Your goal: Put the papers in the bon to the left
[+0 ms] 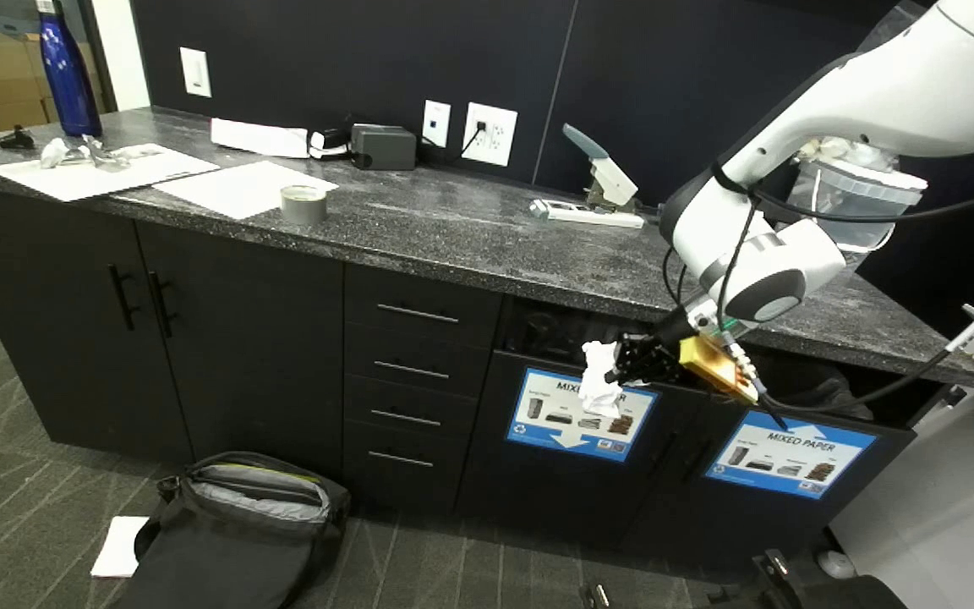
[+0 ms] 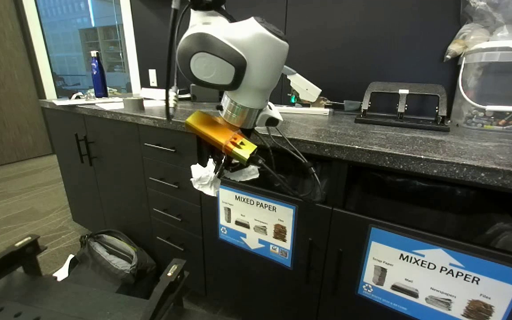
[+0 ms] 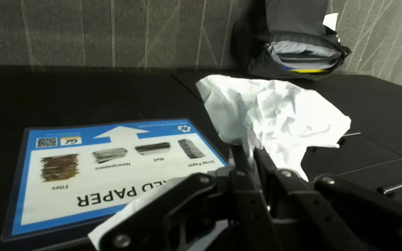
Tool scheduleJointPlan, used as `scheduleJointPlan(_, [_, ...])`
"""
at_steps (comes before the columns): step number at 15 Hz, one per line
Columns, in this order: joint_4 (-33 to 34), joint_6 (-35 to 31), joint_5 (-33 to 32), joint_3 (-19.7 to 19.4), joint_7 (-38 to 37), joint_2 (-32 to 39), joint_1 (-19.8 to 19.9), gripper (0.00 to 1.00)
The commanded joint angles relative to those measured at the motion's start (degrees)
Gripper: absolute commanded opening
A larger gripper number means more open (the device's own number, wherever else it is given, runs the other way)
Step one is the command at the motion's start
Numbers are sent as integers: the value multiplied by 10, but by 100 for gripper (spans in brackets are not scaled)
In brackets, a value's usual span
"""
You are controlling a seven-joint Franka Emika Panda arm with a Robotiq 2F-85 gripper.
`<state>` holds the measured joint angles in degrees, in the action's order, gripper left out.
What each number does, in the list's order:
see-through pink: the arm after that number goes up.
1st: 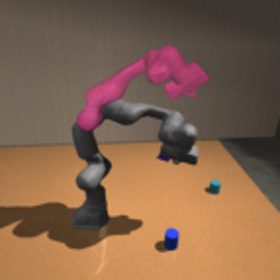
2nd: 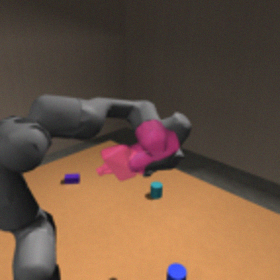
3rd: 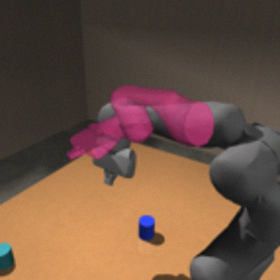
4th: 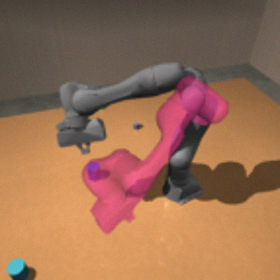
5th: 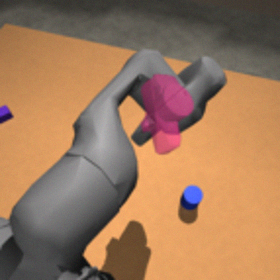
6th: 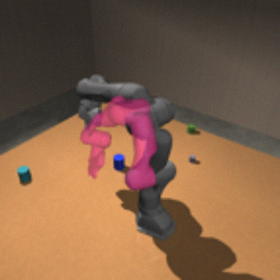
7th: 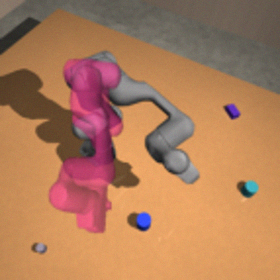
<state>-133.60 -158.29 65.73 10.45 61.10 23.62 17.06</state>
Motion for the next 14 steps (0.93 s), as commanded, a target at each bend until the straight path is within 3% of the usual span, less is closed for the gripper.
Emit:
scheduleJointPlan(1, [-23, -86, 159, 68, 159, -41, 34, 11])
scheduleJointPlan(3, [1, -109, 258, 97, 249, -43, 54, 11])
scheduleJointPlan(7, [65, -120, 450, 83, 427, -44, 35, 11])
scheduleJointPlan(9, [85, -104, 546, 22, 518, -52, -12, 11])
scheduleJointPlan(14, [100, -49, 783, -201, 743, -35, -184, 11])
